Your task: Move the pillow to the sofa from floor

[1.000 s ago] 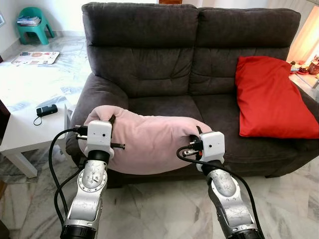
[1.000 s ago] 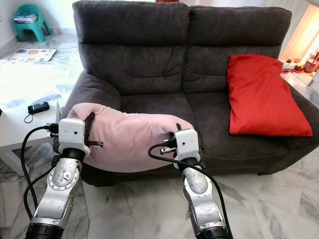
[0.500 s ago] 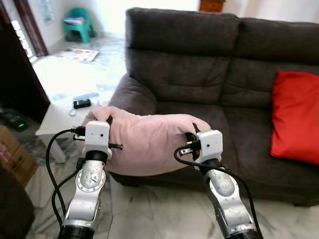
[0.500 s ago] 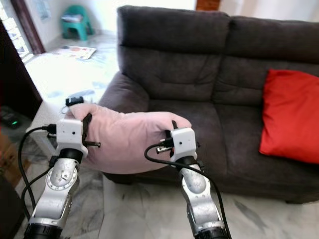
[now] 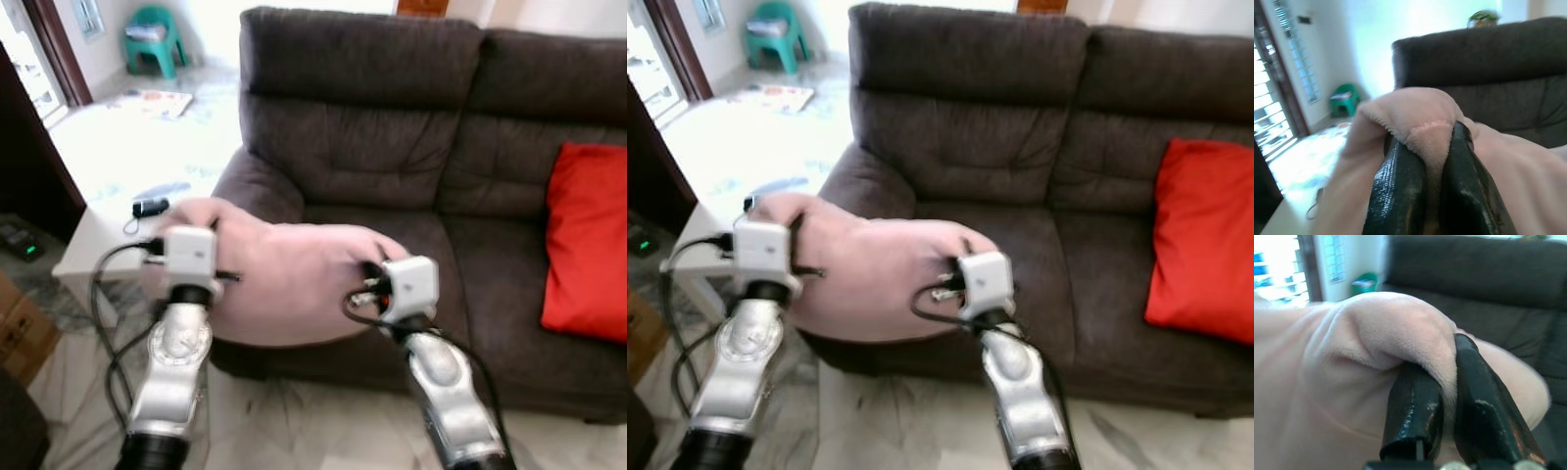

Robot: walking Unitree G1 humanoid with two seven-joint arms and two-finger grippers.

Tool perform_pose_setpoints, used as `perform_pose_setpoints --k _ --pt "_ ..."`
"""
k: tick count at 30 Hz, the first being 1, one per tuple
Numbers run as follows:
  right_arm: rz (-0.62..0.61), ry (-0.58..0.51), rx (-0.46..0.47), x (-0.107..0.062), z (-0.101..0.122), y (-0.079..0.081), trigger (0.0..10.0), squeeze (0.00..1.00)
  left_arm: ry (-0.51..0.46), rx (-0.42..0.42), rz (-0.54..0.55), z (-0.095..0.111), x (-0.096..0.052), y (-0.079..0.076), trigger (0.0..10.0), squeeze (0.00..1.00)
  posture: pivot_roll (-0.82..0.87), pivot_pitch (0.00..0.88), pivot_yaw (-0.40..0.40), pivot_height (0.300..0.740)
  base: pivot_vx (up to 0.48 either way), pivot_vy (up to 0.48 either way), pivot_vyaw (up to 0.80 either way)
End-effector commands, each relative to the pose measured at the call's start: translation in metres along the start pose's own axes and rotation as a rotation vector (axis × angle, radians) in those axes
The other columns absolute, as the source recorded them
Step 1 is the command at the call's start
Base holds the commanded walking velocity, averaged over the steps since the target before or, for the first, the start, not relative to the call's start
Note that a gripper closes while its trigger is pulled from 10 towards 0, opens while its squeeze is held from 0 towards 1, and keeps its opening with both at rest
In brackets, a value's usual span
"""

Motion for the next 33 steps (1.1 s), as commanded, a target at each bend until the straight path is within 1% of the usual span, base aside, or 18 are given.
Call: perform_pose_setpoints --k 1,3,5,9,18,23,29,33 --pt "0.047 -0.180 0.000 0.012 0.047 0.016 10.0 0.00 -0.092 0.030 -0.018 0.024 0.007 0.002 10.0 0.00 0.04 0.000 -0.058 0.740 0.296 0.000 -0.80" --pt "0.049 -0.192 -0.006 0.012 0.049 0.016 10.0 0.00 -0.104 0.036 -0.019 0.028 0.008 0.002 10.0 0.00 0.04 0.000 -0.058 0.740 0.304 0.000 -0.80" --pt "0.063 -0.193 -0.001 0.012 0.049 0.018 10.0 0.00 -0.134 0.044 -0.015 0.038 0.012 0.003 10.0 0.00 0.05 0.000 -0.060 0.740 0.296 0.000 0.00" --pt "0.080 -0.198 -0.006 0.012 0.051 0.022 10.0 0.00 -0.153 0.041 -0.010 0.044 0.016 0.005 10.0 0.00 0.05 0.000 -0.060 0.740 0.298 0.000 0.00" --pt "0.085 -0.210 0.001 0.012 0.055 0.024 10.0 0.00 -0.151 0.045 -0.008 0.045 0.017 0.009 10.0 0.00 0.05 0.000 -0.061 0.740 0.298 0.000 0.00" --pt "0.104 -0.219 -0.024 0.012 0.057 0.027 10.0 0.00 -0.152 0.040 0.000 0.046 0.018 0.010 10.0 0.00 0.05 0.000 -0.062 0.740 0.301 0.000 0.00" --pt "0.132 -0.219 -0.034 0.010 0.056 0.032 10.0 0.00 -0.143 0.035 0.002 0.044 0.017 0.010 10.0 0.00 0.05 0.000 -0.065 0.740 0.299 0.000 0.57" --pt "0.135 -0.216 -0.025 0.010 0.056 0.032 10.0 0.00 -0.141 0.031 0.005 0.043 0.017 0.011 10.0 0.00 0.04 0.000 -0.068 0.740 0.301 0.000 0.36"
Point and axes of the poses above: a point about 5 cm out from each wrist's last joint towards the gripper, its own x axis pointing out of the wrist towards the gripper, its own z axis along the axis of the wrist's last joint, y = z × x, the point moved 5 cm from there along x, pointing out of the wrist towards the gripper, and after that the axes turned 3 degrees about -x, right-handed, at the moved point
